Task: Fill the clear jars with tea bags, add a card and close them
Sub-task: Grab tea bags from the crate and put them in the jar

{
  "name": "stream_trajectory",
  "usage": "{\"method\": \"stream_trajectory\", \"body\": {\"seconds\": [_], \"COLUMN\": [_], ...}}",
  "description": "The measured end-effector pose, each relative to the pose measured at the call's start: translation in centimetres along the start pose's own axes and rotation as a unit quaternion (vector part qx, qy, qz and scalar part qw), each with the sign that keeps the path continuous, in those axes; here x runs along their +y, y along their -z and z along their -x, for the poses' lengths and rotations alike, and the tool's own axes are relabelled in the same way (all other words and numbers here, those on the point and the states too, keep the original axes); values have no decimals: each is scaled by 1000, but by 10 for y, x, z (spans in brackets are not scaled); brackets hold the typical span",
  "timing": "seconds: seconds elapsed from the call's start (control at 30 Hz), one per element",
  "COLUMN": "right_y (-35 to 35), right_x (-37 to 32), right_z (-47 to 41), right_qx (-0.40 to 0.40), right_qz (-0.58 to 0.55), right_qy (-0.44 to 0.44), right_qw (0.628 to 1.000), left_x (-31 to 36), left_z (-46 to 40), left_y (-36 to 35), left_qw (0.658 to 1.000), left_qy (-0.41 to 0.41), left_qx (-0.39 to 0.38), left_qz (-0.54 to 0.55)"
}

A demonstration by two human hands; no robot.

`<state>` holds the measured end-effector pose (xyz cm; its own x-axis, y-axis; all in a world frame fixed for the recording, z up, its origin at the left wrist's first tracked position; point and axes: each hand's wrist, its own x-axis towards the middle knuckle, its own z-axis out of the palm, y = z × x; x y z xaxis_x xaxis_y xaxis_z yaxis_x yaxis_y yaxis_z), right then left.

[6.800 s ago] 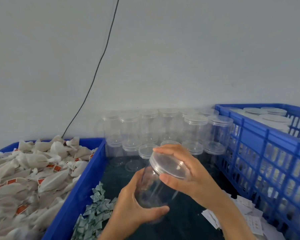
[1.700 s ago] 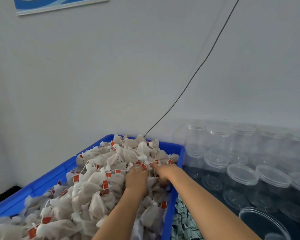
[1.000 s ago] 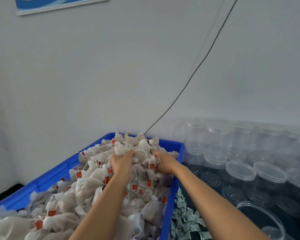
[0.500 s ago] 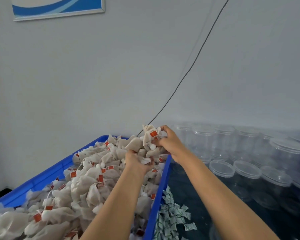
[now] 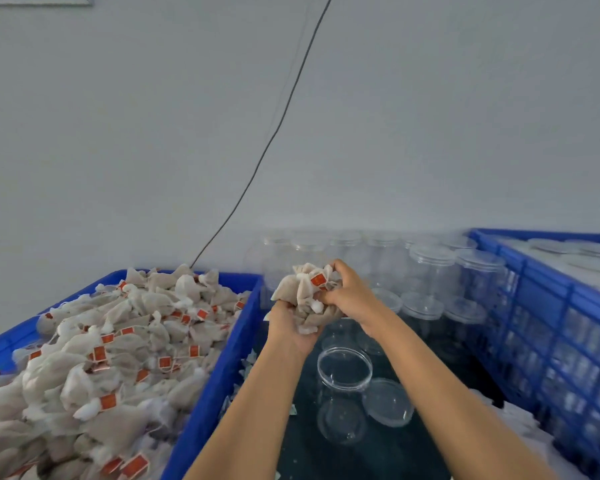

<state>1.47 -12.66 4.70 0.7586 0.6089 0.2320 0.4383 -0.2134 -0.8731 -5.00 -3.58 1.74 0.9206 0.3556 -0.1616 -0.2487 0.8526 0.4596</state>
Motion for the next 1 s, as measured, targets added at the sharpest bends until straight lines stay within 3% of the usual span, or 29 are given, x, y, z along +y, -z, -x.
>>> {"method": "stream_trajectory", "body": {"seconds": [0.1, 0.27, 0.37, 0.47, 0.6, 0.67, 0.8, 0.9, 1.0], "right_y": [14, 16, 14, 10, 8, 11, 19, 21, 21], "right_x": [17, 38, 43, 44, 48, 51, 54, 53, 57], "right_z": [11, 28, 35, 42, 43, 42, 37, 34, 29], "right_qx": [24, 46, 66, 52, 11, -24, -8, -8, 50], "right_qz": [42, 69, 75, 31, -41, -103, -172, -143, -70], "right_qy": [-2, 27, 37, 57, 59, 44, 60, 82, 111], "right_qw": [999, 996, 994, 997, 997, 993, 983, 986, 990], "left_x": [-19, -36, -36, -37, -42, -40, -30, -25, -23], "left_z": [-1, 3, 6, 7, 5, 5, 4, 3, 2], "left_y": [1, 15, 18, 17, 24, 27, 35, 40, 44], "left_qw": [999, 996, 986, 970, 961, 961, 957, 953, 958], "left_qy": [-2, 32, 25, -40, -116, -123, -105, -92, -71], "left_qx": [-26, -74, -119, -112, -87, -81, -116, -132, -133], "left_qz": [-46, -24, -111, -213, -235, -235, -244, -256, -245]}}
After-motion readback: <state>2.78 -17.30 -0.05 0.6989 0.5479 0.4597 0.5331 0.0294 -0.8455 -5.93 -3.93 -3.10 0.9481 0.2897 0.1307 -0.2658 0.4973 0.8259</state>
